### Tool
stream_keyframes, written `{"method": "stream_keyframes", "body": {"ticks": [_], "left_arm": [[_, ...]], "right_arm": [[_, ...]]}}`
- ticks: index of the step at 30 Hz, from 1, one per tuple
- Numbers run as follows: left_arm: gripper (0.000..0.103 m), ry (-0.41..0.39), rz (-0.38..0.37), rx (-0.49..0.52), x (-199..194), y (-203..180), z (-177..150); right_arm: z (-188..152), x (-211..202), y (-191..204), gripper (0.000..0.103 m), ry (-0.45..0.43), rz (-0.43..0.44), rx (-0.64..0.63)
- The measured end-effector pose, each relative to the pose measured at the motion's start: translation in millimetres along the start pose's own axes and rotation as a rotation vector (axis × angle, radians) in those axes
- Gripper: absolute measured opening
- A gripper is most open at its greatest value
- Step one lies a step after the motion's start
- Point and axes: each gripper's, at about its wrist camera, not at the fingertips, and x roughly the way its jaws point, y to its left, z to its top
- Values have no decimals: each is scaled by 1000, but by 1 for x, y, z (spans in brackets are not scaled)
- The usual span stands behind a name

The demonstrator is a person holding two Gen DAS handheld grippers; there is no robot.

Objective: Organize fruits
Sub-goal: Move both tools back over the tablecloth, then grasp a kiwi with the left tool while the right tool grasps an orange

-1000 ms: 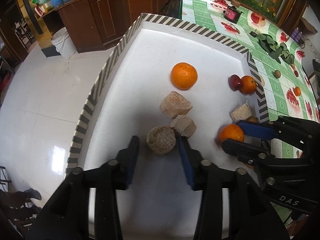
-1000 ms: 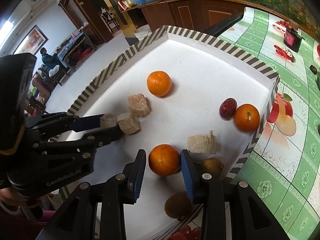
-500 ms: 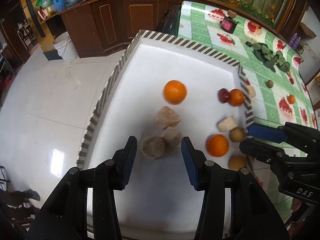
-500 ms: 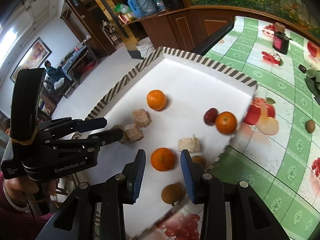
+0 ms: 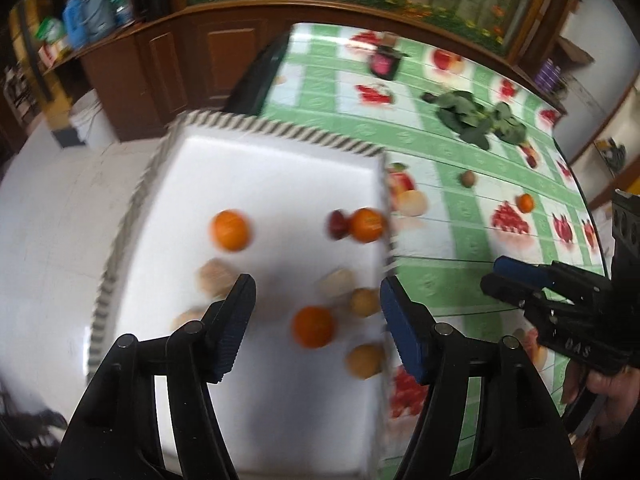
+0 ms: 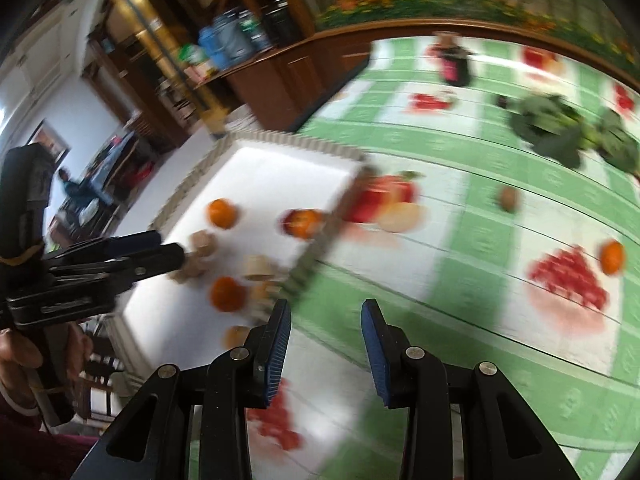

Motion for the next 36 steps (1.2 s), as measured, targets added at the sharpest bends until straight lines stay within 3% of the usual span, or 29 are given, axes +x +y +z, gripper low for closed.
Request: {"method": "stream_keyframes", "body": {"ticks": [7, 15, 27, 31, 36], "left_arm": [[65, 5, -43, 88, 19, -56, 19], [65, 28, -85, 163, 53, -112, 48], [65, 58, -112, 214, 114, -163, 92], [65, 63, -102, 217, 136, -172, 101], [64, 77, -94, 214, 160, -175, 106]], "right_arm": [[-6, -37, -84, 36, -43, -140, 143], [1, -54, -162, 40, -87, -222, 270], [32, -25, -200, 40, -67, -241, 229], [35, -17, -211, 40, -50, -211, 236], [39, -15, -217, 30, -67, -171, 253]]}}
